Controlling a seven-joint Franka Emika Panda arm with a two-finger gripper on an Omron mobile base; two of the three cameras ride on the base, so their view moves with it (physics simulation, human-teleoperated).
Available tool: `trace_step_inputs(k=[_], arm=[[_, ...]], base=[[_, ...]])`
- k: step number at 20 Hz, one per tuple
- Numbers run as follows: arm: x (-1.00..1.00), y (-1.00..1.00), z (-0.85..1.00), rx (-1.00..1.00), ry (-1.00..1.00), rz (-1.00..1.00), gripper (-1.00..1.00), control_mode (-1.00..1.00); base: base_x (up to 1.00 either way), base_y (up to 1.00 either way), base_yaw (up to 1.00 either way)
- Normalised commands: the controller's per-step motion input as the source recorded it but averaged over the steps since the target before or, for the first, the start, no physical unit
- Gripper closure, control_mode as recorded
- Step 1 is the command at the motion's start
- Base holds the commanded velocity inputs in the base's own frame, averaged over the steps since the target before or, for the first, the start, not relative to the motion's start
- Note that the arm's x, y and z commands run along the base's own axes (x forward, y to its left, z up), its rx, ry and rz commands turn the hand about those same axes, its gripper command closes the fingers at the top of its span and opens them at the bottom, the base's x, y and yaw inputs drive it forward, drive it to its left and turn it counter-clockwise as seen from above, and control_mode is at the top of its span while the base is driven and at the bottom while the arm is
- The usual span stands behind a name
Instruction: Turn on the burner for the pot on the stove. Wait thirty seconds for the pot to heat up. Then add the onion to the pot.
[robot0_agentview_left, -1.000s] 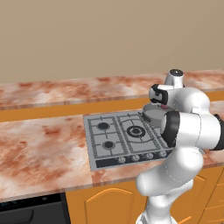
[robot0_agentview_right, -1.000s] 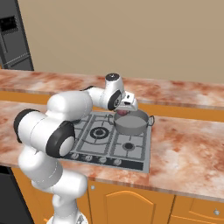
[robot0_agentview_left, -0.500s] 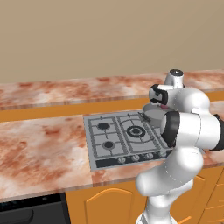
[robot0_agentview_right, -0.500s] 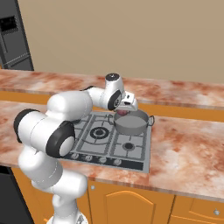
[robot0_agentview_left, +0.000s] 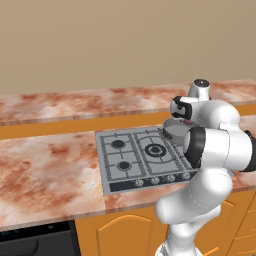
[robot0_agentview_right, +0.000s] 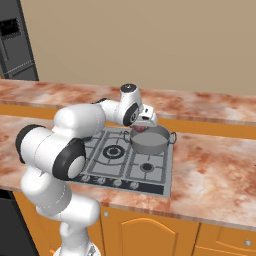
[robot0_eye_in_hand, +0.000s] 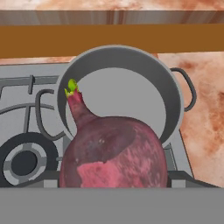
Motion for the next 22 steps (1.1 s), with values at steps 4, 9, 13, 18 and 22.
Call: trace_step_inputs(k=[4, 9, 13, 18, 22], arm=[[0.00, 0.00, 0.00, 0.00, 0.00, 0.00, 1.00, -1.00], [0.00, 0.00, 0.00, 0.00, 0.00, 0.00, 1.00, -1.00], [0.00, 0.00, 0.00, 0.00, 0.00, 0.00, 1.00, -1.00], [0.00, 0.00, 0.00, 0.00, 0.00, 0.00, 1.00, -1.00], [0.00, 0.00, 0.00, 0.00, 0.00, 0.00, 1.00, -1.00]], base=[[0.00, 0.00, 0.00], [0.00, 0.00, 0.00], [0.00, 0.00, 0.00], [0.00, 0.00, 0.00], [0.00, 0.00, 0.00]])
